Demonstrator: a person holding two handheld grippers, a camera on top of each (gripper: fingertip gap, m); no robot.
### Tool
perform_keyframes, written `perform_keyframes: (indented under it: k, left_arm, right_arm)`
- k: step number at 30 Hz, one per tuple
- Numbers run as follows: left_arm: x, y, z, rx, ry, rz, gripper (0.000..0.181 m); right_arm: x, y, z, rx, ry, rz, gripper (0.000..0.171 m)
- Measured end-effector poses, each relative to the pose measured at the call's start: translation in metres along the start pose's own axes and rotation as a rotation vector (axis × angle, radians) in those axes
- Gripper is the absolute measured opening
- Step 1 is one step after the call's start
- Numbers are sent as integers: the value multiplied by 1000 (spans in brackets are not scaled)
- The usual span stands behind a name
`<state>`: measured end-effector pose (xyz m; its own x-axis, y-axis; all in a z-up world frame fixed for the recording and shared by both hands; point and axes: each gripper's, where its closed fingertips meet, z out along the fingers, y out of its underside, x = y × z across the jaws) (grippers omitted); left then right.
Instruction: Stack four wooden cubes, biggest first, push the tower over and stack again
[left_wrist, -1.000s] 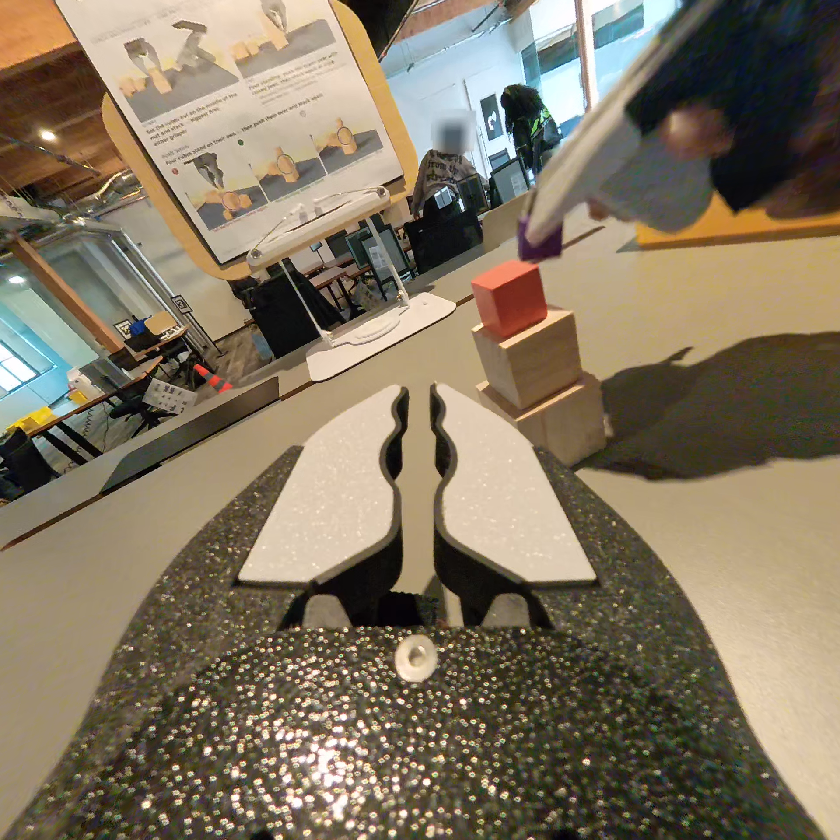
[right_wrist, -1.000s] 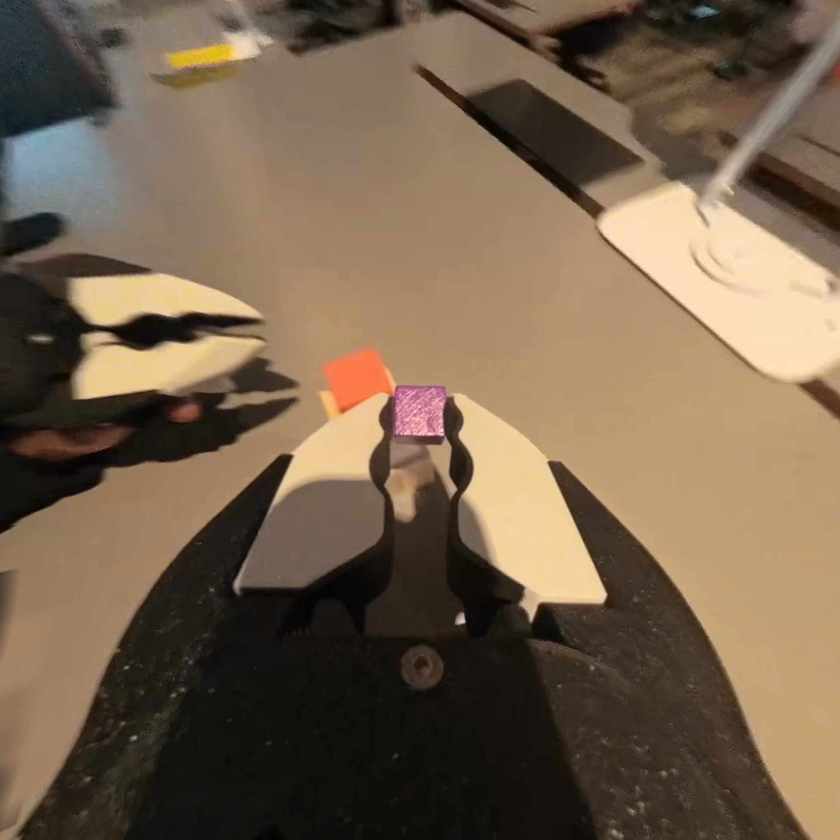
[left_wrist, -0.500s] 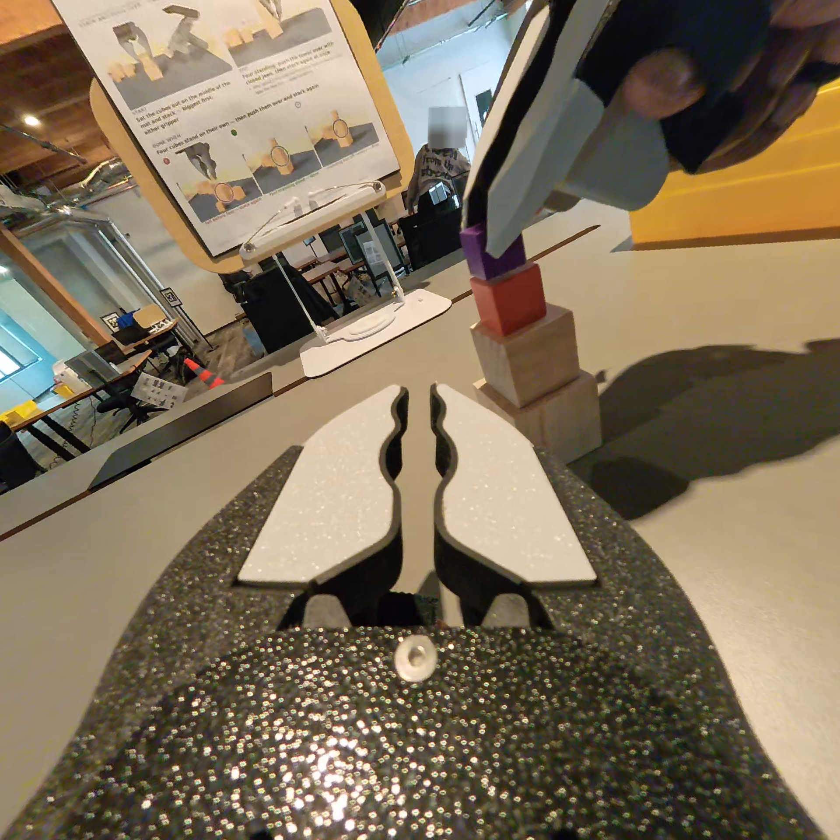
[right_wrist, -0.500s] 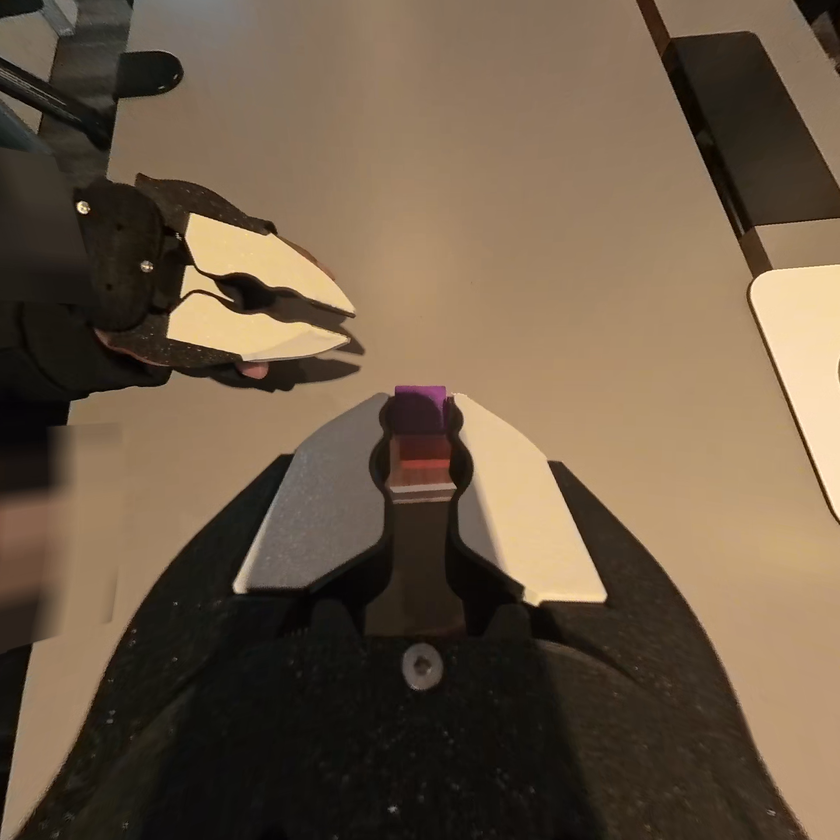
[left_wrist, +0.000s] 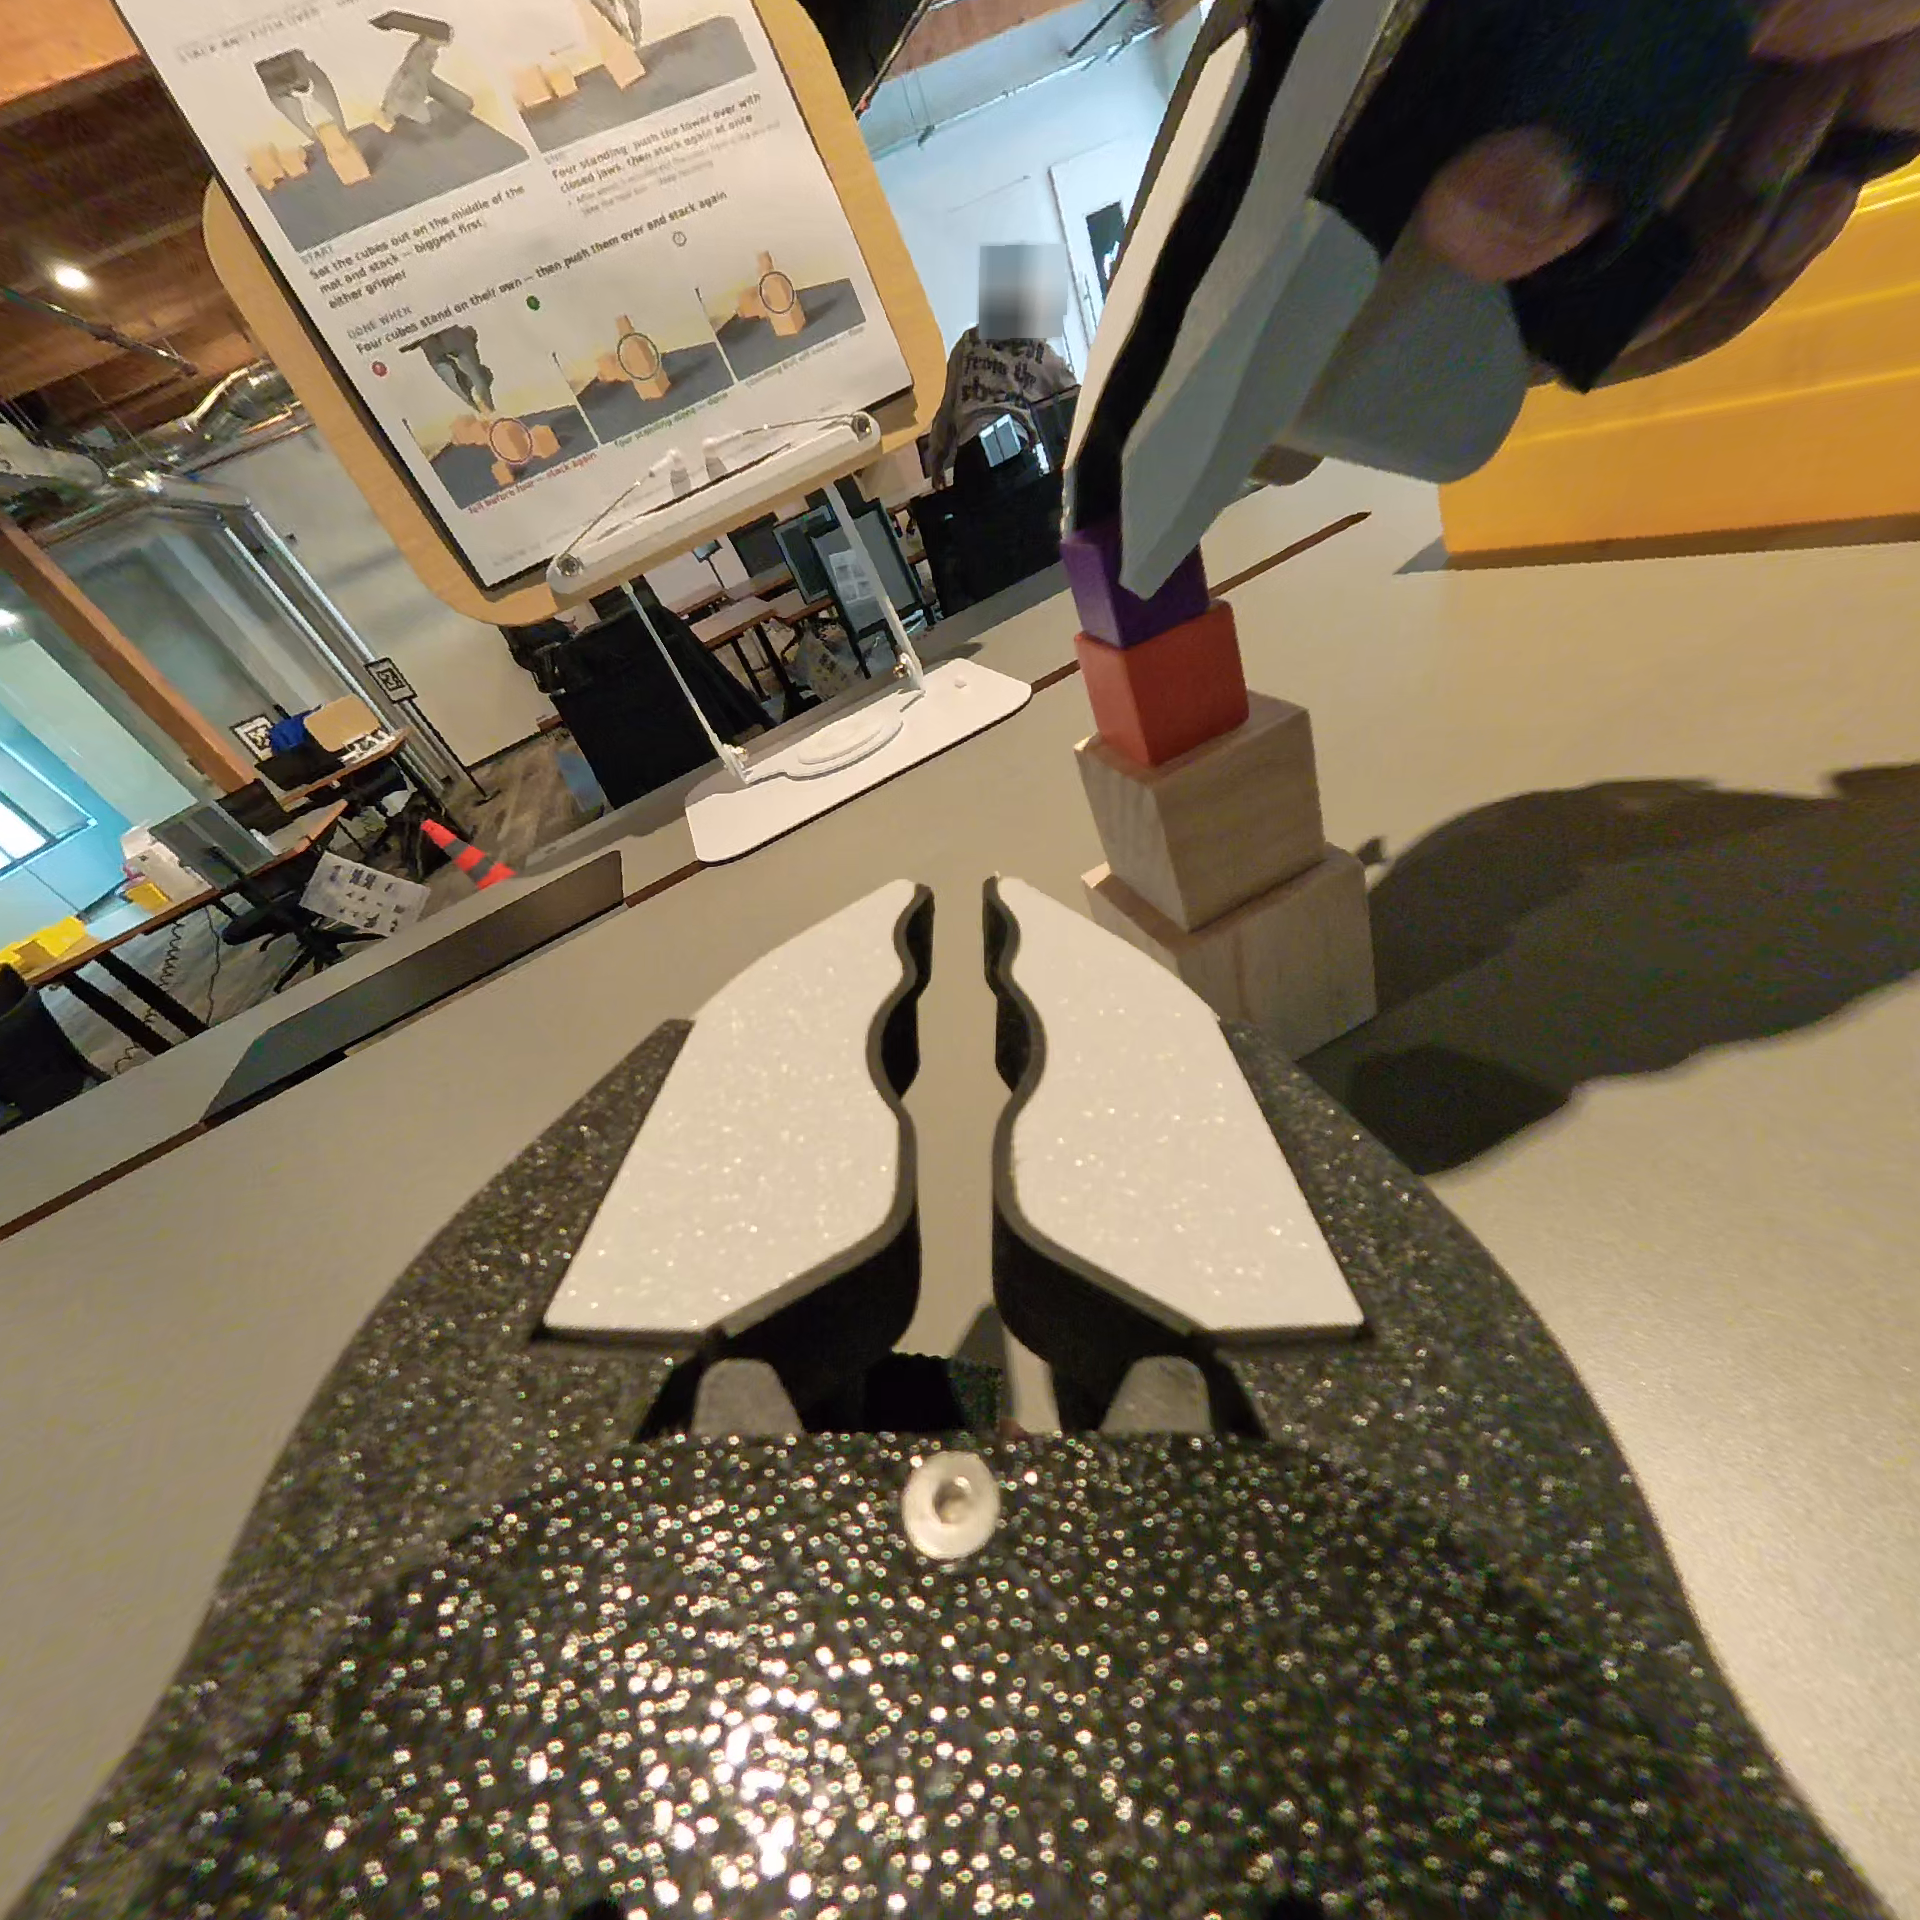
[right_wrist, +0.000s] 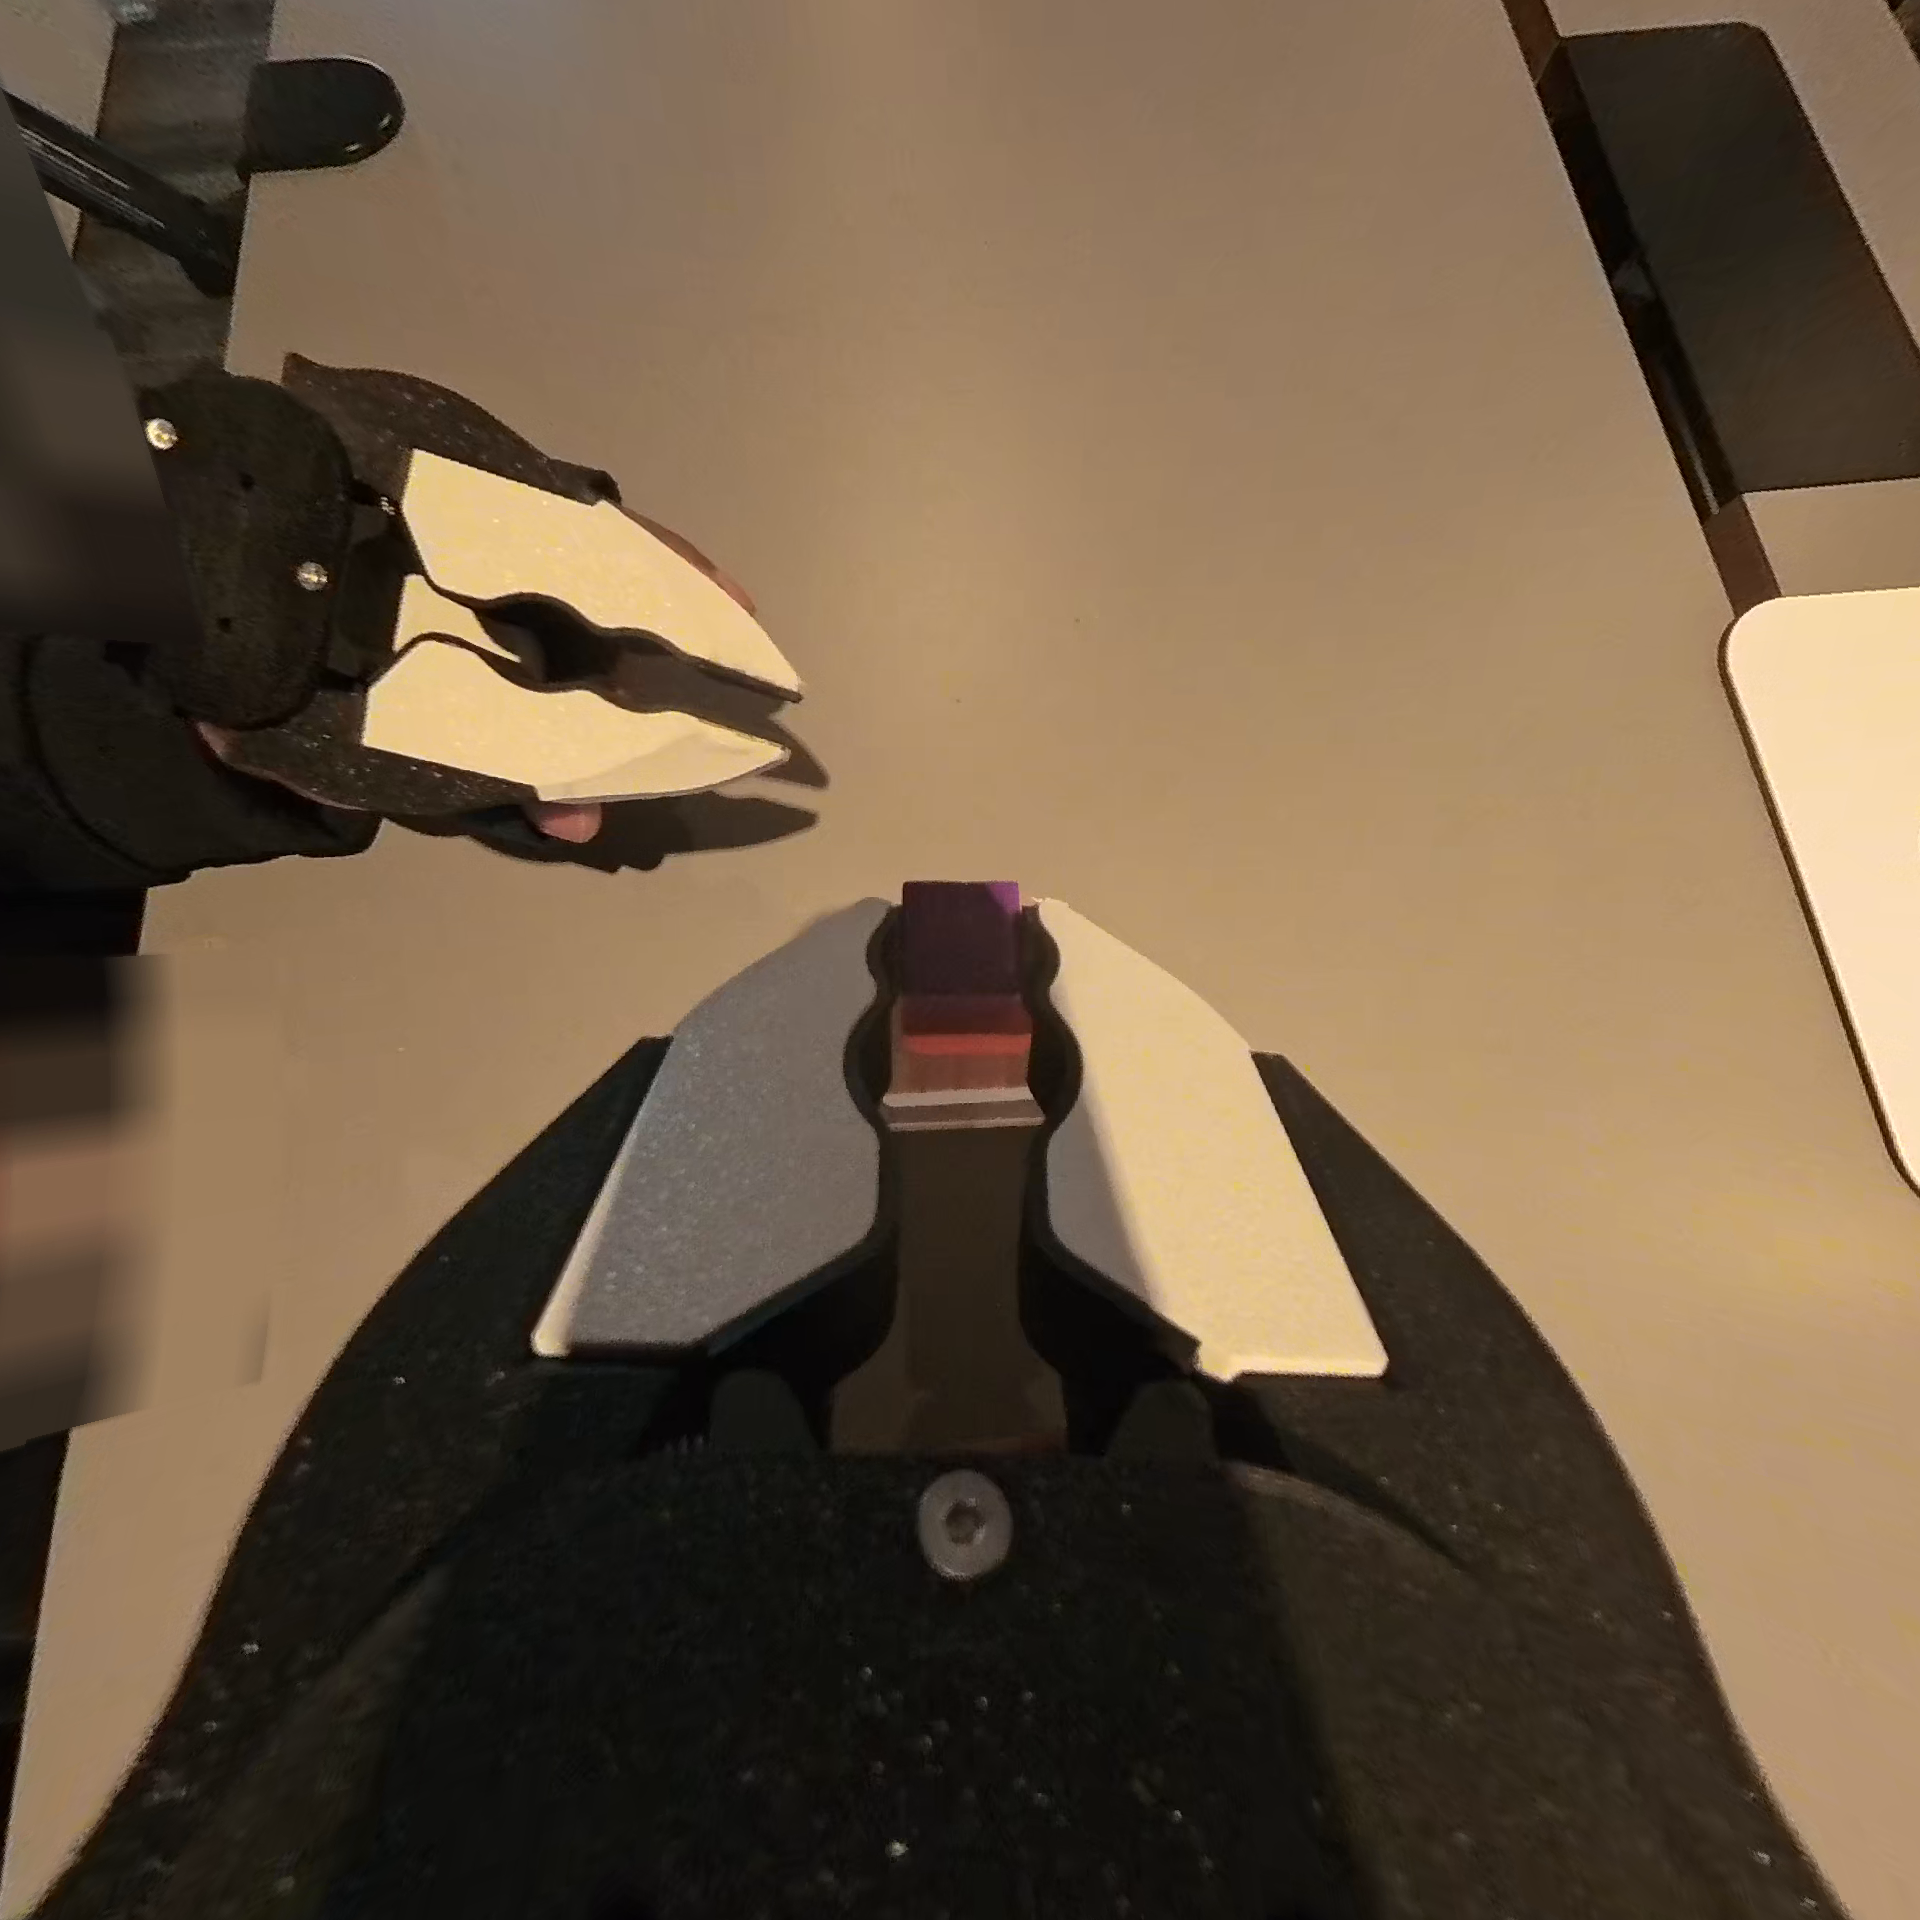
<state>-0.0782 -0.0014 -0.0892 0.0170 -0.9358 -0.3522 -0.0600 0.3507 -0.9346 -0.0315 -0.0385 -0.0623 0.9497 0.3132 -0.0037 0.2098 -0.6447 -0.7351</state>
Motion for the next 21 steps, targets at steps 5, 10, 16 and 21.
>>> perform_keyframes:
  k: [5, 10, 16, 21]
  left_arm:
    - [1, 0, 0, -3, 3, 6, 9]
    - [1, 1, 0, -7, 1, 3, 9]
    - [-2, 11, 6, -88, -15, -4, 7]
    - [-1, 31, 18, -244, -28, 15, 6]
  right_arm:
    - [3, 3, 1, -12, 32, -15, 30]
    - [2, -1, -14, 80, 61, 2, 48]
    - [2, 13, -48, 310, 142, 78, 49]
    - [23, 53, -61, 444, 285, 204, 45]
